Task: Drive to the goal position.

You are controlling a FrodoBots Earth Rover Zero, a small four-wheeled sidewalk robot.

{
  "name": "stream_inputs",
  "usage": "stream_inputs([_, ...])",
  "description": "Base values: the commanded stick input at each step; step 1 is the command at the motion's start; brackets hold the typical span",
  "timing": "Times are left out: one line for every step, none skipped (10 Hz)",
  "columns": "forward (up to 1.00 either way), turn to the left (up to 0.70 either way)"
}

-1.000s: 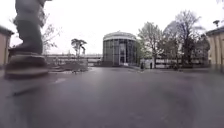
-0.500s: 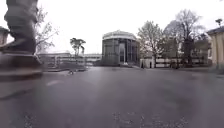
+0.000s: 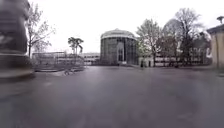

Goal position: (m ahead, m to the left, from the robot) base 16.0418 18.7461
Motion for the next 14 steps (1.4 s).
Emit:
stream_inputs([1.00, 0.00])
stream_inputs([1.00, 0.00])
stream_inputs([1.00, 0.00])
stream_inputs([1.00, 0.00])
stream_inputs([1.00, 0.00])
stream_inputs([1.00, 0.00])
stream_inputs([1.00, 0.00])
stream_inputs([1.00, 0.00])
stream_inputs([1.00, 0.00])
stream_inputs([1.00, 0.00])
stream_inputs([1.00, 0.00])
stream_inputs([1.00, 0.00])
stream_inputs([1.00, 0.00])
stream_inputs([1.00, 0.00])
